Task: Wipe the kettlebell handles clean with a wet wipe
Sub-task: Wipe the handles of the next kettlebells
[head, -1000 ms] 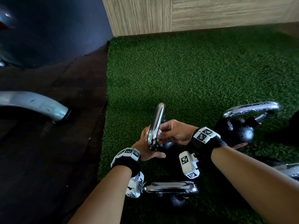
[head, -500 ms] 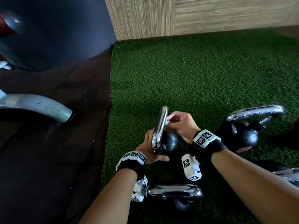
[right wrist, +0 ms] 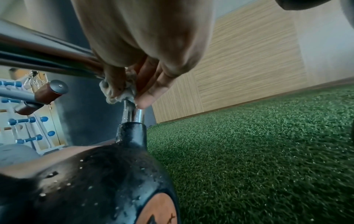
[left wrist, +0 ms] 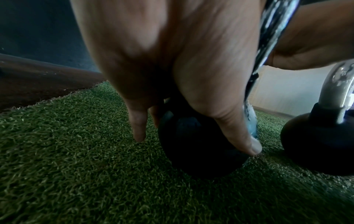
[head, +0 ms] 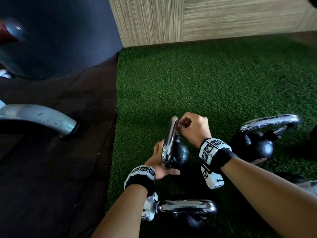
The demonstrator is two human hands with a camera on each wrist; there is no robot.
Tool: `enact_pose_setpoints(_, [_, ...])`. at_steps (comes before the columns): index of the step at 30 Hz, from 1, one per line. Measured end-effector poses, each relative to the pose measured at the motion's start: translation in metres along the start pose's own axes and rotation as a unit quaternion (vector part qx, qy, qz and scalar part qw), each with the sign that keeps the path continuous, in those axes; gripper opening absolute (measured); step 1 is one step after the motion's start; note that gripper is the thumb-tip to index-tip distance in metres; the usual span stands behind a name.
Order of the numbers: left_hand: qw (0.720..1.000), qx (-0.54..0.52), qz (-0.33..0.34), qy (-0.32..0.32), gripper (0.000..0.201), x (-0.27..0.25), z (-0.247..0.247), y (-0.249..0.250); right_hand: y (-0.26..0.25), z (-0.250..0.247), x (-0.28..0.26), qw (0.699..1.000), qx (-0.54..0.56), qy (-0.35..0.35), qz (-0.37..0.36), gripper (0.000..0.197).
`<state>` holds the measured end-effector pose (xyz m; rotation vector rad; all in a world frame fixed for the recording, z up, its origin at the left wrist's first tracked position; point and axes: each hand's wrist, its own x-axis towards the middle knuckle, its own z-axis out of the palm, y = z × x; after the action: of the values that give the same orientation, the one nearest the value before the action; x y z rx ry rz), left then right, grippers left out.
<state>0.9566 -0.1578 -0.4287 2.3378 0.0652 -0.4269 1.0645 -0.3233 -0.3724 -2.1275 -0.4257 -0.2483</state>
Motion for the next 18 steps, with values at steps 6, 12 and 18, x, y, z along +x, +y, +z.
enact_pose_setpoints(6, [1.0, -0.002, 0.001, 0.004, 0.116, 0.002, 0.002, -0.001, -0.001, 0.008, 0.009, 0.989, 0.035, -0.038, 0.14, 0.012])
enact_pose_setpoints(12, [0.999, -0.038, -0.012, 0.01, 0.136, 0.001, 0.007, -0.001, -0.004, 0.011, 0.005, 0.978, 0.009, -0.089, 0.19, 0.003])
enact_pose_setpoints(18, [0.999, 0.04, -0.033, 0.008, 0.135, -0.007, -0.002, 0.009, -0.015, 0.007, -0.001, 0.974, -0.042, -0.126, 0.183, 0.008])
